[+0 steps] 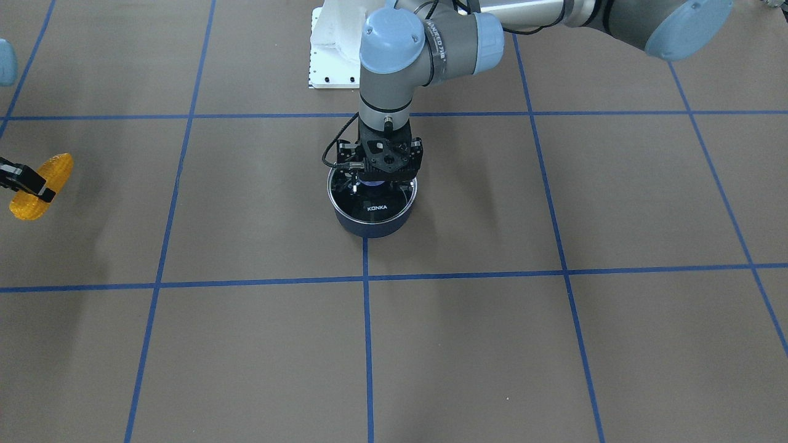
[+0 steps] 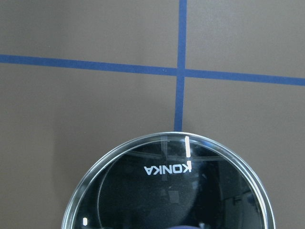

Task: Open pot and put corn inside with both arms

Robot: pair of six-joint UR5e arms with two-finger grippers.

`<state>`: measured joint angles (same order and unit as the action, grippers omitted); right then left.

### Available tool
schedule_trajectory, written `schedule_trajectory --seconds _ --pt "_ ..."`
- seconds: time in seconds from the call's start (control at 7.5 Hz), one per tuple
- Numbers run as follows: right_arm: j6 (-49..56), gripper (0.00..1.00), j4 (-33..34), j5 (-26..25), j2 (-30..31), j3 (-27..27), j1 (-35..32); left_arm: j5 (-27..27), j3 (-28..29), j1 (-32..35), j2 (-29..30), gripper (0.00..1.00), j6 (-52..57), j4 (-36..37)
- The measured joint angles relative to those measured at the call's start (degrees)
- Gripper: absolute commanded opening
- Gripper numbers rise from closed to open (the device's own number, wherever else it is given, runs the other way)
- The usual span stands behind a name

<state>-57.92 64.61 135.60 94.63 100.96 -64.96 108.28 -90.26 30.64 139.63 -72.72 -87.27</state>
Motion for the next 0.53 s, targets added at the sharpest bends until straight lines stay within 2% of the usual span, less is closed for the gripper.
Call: schedule_trajectory --seconds 0.4,0.53 --pt "0.0 0.32 0.16 0.02 -0.06 -0.1 -0.3 -0.01 0.11 -0.6 -0.04 0.52 0.03 0.0" --pt "0.0 0.32 0.16 0.02 -0.06 -0.1 -0.43 0.02 0.09 -0.62 -0.03 0.52 0.04 -0.01"
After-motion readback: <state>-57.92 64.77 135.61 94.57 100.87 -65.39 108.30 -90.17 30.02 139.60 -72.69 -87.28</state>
